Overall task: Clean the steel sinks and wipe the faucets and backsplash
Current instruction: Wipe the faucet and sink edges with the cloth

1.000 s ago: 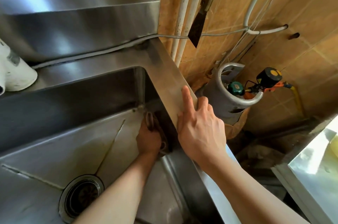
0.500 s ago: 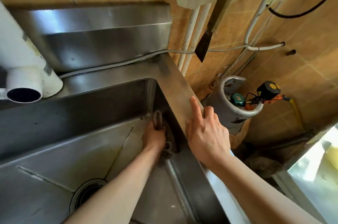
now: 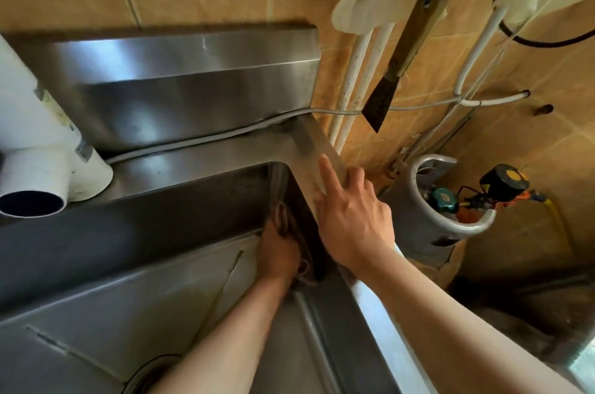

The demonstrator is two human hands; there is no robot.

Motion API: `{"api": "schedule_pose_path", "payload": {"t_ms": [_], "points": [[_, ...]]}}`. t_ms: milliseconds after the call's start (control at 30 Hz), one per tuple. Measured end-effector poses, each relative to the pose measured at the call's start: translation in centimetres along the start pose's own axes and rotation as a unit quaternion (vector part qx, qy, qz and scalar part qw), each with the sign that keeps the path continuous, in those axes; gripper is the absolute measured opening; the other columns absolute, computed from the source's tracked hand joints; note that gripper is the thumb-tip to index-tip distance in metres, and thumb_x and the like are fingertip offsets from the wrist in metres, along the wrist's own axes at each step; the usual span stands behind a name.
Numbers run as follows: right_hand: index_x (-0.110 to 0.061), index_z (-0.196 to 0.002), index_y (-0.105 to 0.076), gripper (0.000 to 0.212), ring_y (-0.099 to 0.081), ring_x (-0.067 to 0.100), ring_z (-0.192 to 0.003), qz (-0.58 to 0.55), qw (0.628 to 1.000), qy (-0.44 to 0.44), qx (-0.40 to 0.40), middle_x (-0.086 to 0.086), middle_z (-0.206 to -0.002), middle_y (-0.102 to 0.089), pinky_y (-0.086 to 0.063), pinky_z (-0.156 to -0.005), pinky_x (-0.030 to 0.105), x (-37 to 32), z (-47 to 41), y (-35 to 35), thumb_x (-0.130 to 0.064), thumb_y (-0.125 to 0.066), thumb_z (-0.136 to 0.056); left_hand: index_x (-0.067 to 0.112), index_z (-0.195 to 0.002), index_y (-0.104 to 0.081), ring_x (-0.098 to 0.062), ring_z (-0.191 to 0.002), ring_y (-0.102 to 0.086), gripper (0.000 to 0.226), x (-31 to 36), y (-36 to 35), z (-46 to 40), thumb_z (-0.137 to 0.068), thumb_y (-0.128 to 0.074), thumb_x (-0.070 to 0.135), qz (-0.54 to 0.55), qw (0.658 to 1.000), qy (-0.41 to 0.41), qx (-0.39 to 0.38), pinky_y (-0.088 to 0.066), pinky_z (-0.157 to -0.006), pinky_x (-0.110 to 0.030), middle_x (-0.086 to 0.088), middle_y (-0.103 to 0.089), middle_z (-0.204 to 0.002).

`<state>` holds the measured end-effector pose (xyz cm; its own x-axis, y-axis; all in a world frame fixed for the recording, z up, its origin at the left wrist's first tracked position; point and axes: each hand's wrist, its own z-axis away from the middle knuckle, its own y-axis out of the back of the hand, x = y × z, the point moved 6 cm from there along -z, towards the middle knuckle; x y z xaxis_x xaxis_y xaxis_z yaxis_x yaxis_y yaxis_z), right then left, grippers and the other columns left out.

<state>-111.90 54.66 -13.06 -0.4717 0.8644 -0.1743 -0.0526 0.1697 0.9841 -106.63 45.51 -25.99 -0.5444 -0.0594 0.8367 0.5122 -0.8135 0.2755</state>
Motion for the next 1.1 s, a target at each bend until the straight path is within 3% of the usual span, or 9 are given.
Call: {"api": "schedule_pose_path", "payload": {"t_ms": [67, 167, 300, 500, 567, 733, 833, 933, 1100], "points": [[-0.032, -0.150, 0.003, 0.060, -0.046, 0.028, -0.108, -0.002, 1.000, -0.001, 0.009, 0.011, -0.133, -0.033, -0.035, -0.070, 0.033, 0.0, 0.1, 0.0, -0.040, -0.031, -0.100, 0.019, -0.139, -0.045, -0.031, -0.117, -0.054, 0.042, -2.8, -0.6, -1.0, -0.097, -0.046, 0.019, -0.037, 0.998, 0.041, -0.006, -0.042, -0.091, -0.031, -0.013, -0.057, -0.130], [-0.031, -0.150, 0.004, 0.059, -0.046, 0.027, -0.106, 0.001, 1.000, 0.007, 0.016, 0.010, -0.131, -0.033, -0.033, -0.068, 0.033, -0.2, 0.0, -0.1, -0.039, -0.027, -0.101, 0.029, -0.141, -0.041, -0.035, -0.112, -0.057, 0.059, -6.8, -1.8, -2.4, -0.083, -0.047, 0.037, -0.041, 0.995, 0.086, -0.001, -0.046, -0.097, -0.043, -0.014, -0.059, -0.128], [-0.029, -0.150, 0.004, 0.060, -0.045, 0.028, -0.106, 0.006, 1.000, 0.000, 0.016, 0.011, -0.131, -0.033, -0.032, -0.066, 0.033, -0.1, -0.3, -0.3, -0.038, -0.028, -0.101, 0.028, -0.132, -0.051, -0.034, -0.106, -0.060, 0.039, -7.2, -2.0, -3.5, -0.093, -0.051, 0.029, -0.010, 0.993, 0.113, 0.010, -0.048, -0.095, -0.042, -0.013, -0.062, -0.121], [-0.029, -0.150, 0.000, 0.058, -0.046, 0.031, -0.106, 0.013, 1.000, -0.021, 0.001, 0.012, -0.129, -0.035, -0.032, -0.066, 0.034, 0.0, -0.1, -0.2, -0.036, -0.029, -0.101, 0.025, -0.115, -0.062, -0.026, -0.100, -0.065, 0.029, -0.4, 0.2, -1.5, -0.089, -0.056, 0.015, 0.115, 0.993, -0.011, 0.017, -0.052, -0.090, -0.047, -0.005, -0.069, -0.108], [-0.030, -0.150, 0.000, 0.057, -0.046, 0.031, -0.106, 0.009, 1.000, -0.028, -0.008, 0.012, -0.128, -0.035, -0.032, -0.067, 0.034, -0.1, 0.0, 0.0, -0.037, -0.028, -0.101, 0.017, -0.113, -0.062, -0.024, -0.098, -0.065, 0.025, 3.4, 1.9, -0.3, -0.090, -0.057, 0.009, 0.128, 0.990, -0.050, 0.042, -0.052, -0.089, -0.041, -0.006, -0.068, -0.104], [-0.031, -0.150, 0.003, 0.058, -0.046, 0.028, -0.106, 0.007, 0.999, -0.028, -0.017, 0.011, -0.130, -0.034, -0.032, -0.068, 0.032, -0.5, 0.1, 0.3, -0.039, -0.027, -0.101, 0.016, -0.121, -0.060, -0.015, -0.098, -0.060, 0.028, 7.5, 3.4, 1.0, -0.093, -0.055, 0.012, 0.109, 0.982, -0.130, 0.080, -0.047, -0.083, -0.026, 0.002, -0.062, -0.103], [-0.030, -0.150, 0.003, 0.058, -0.046, 0.028, -0.104, 0.008, 1.000, -0.029, -0.006, 0.011, -0.127, -0.035, -0.033, -0.067, 0.033, -0.5, -0.1, 0.4, -0.038, -0.027, -0.101, 0.015, -0.115, -0.062, -0.020, -0.102, -0.061, 0.029, 6.6, 3.4, -0.1, -0.091, -0.051, 0.004, 0.109, 0.982, -0.109, 0.110, -0.047, -0.087, -0.028, 0.001, -0.062, -0.098], [-0.030, -0.150, 0.002, 0.058, -0.046, 0.028, -0.103, 0.005, 1.000, -0.028, -0.003, 0.011, -0.127, -0.035, -0.032, -0.066, 0.034, -0.4, -0.2, 0.1, -0.037, -0.028, -0.101, 0.011, -0.118, -0.061, -0.017, -0.100, -0.059, 0.035, 5.5, 2.7, -0.7, -0.090, -0.047, -0.002, 0.103, 0.983, -0.088, 0.125, -0.042, -0.080, -0.020, -0.002, -0.062, -0.102], [-0.029, -0.150, 0.000, 0.058, -0.047, 0.029, -0.101, 0.015, 0.999, -0.030, 0.012, 0.012, -0.125, -0.037, -0.031, -0.065, 0.033, -0.2, 0.0, 0.0, -0.036, -0.028, -0.101, 0.006, -0.124, -0.058, -0.035, -0.113, -0.056, 0.038, 4.1, 2.3, -1.5, -0.088, -0.048, 0.000, 0.046, 0.986, -0.051, 0.151, -0.042, -0.089, -0.034, -0.020, -0.062, -0.119]]}}
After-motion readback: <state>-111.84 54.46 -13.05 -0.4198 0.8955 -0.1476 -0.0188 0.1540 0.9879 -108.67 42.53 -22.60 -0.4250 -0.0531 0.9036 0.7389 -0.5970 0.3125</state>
